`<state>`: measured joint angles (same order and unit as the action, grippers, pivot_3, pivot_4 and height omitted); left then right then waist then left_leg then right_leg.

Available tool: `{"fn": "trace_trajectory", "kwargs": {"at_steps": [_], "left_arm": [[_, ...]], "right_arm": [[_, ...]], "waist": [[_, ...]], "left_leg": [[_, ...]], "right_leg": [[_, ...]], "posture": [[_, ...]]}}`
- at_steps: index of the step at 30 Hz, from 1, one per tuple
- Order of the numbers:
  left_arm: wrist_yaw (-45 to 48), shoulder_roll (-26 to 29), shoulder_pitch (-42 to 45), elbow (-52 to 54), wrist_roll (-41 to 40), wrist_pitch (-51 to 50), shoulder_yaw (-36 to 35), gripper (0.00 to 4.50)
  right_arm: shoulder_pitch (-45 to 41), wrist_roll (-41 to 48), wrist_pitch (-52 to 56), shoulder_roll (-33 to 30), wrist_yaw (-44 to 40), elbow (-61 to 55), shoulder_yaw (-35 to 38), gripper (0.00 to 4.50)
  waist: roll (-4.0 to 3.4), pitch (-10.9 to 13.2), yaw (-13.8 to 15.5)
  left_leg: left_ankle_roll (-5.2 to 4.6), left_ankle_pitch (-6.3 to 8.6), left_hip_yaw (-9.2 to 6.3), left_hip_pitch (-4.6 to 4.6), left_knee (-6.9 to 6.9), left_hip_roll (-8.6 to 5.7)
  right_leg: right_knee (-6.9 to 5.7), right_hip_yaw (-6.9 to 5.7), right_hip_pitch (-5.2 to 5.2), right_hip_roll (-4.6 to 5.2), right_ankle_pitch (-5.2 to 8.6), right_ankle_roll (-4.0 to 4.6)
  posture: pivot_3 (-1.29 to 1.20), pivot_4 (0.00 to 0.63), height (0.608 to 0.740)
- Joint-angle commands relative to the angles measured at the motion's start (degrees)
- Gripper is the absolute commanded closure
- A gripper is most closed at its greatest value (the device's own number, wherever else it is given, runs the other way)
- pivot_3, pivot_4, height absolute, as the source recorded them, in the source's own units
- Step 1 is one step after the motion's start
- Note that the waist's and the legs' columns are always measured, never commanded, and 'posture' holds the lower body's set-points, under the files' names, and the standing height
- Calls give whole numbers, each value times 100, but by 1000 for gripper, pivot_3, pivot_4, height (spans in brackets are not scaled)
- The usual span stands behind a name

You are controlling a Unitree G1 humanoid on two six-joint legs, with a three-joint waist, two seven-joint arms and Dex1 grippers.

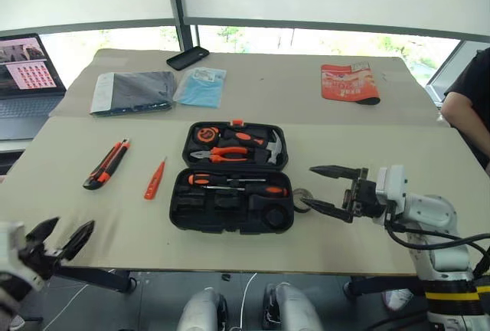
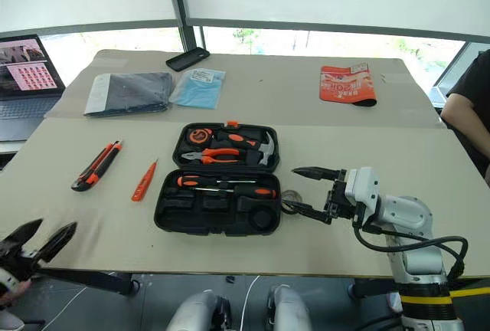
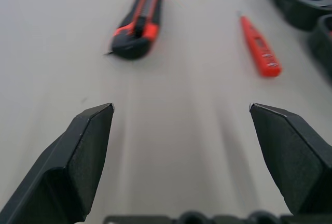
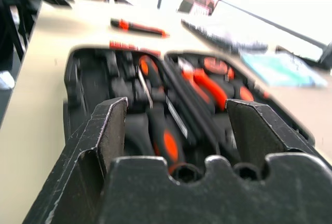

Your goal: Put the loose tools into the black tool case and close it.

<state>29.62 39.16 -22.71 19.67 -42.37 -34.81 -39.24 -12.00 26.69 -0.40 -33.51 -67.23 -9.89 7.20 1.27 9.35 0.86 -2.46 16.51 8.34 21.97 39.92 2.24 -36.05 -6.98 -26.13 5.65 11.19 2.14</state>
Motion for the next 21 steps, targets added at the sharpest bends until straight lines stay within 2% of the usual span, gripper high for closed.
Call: {"fn": "trace_trajectory", "kwargs": {"at_steps": [1,5,8,9,15,18,19,21], "left_arm": [[-1000,168,811,313,-444,-1331,381,0],[-1679,155,1916,237,-297,-2267,1132,0],[-1816,23,2650,-65,-62,-2411,1657,0],[-1872,14,2816,-174,36,-2475,1792,0],[-1635,-55,4029,-1449,772,-2531,2896,0],[-1587,-128,4285,-1792,1069,-2572,3192,791],[-1563,-149,4317,-1836,1130,-2584,3224,1278],[-1471,-197,4311,-1856,1202,-2608,3254,1879]], "right_arm": [[-273,421,488,-239,23,-388,32,974],[-510,645,816,-375,114,-498,115,82],[-716,621,743,-382,153,-442,157,82],[-756,624,757,-392,163,-427,157,82],[-835,549,694,-414,142,-339,100,82],[-860,604,716,-454,82,-381,100,0],[-869,617,722,-463,69,-393,104,0],[-899,668,778,-500,39,-424,120,0]], "waist": [[0,0,3],[9,-3,-13],[10,-2,-23],[10,-2,-21],[12,-1,30],[11,-1,57],[11,-2,60],[11,-2,64]], "left_leg": [[4,-8,-2,-1,0,0],[-32,-42,-4,5,-7,1],[2,-62,-1,12,-8,-1],[6,-59,3,10,-10,-1],[1,-58,6,7,-10,-28],[1,-62,6,0,-9,-32],[1,-61,6,-3,-9,-32],[-6,-56,5,-9,-9,-32]], "right_leg": [[-5,3,-2,-5,-12,-15],[-2,8,0,-30,-18,0],[0,9,-3,-31,-20,16],[5,13,-3,-33,-39,49],[0,5,2,-37,-34,42],[-3,11,7,-27,-17,9],[-4,12,9,-23,-19,9],[-9,13,11,-10,-21,7]], "posture": [[0,150,740],[0,150,740],[0,150,740],[0,150,740],[0,150,740],[0,150,740],[0,150,740],[0,150,740]]}}
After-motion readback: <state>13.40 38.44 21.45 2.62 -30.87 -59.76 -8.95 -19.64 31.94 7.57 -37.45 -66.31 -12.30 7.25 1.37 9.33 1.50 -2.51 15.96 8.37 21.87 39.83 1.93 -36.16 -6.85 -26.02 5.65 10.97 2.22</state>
